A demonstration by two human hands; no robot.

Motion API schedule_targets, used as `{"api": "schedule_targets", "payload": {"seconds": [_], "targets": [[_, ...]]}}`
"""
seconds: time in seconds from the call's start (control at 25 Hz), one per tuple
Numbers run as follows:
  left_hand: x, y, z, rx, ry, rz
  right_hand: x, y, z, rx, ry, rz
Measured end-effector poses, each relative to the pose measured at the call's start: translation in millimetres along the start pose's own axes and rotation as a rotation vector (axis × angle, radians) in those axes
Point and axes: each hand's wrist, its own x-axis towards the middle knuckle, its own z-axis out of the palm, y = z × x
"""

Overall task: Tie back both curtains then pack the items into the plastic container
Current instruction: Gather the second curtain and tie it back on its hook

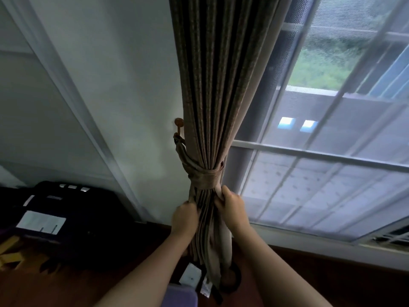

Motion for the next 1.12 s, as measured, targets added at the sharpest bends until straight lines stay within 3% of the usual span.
{"api": "schedule_targets", "payload": {"seconds": [0.2,0.44,0.6,0.68,0.92,1.0,1.12], "targets": [[8.6,-21.0,-17.7,-0.05,0.038,0.064,-18.1,-9.5,5.1,0.139,0.264,0.186],[5.9,-23.0,-17.3,-0.066,0.068,0.106,-18.4,-14.1,24.5,0.164,-0.042,0.134],[15.5,-12.7,-19.3,-0.085,0.103,0.086,-12.9,-17.2,26.3,0.31,0.168,0.258],[18.2,-8.4,-17.0,-0.082,0.105,0.073,-8.7,-15.2,25.4,0.432,0.153,0.305],[13.3,-10.2,-15.5,-0.136,0.149,0.071,-1.6,-1.6,38.5,0.308,0.078,0.245],[6.1,-7.5,-17.9,-0.232,0.183,0.099,-5.5,3.8,40.9,0.277,0.019,0.148],[4.1,-2.4,-18.1,-0.242,0.194,0.107,-29.4,16.3,46.2,0.176,0.096,-0.004]]}}
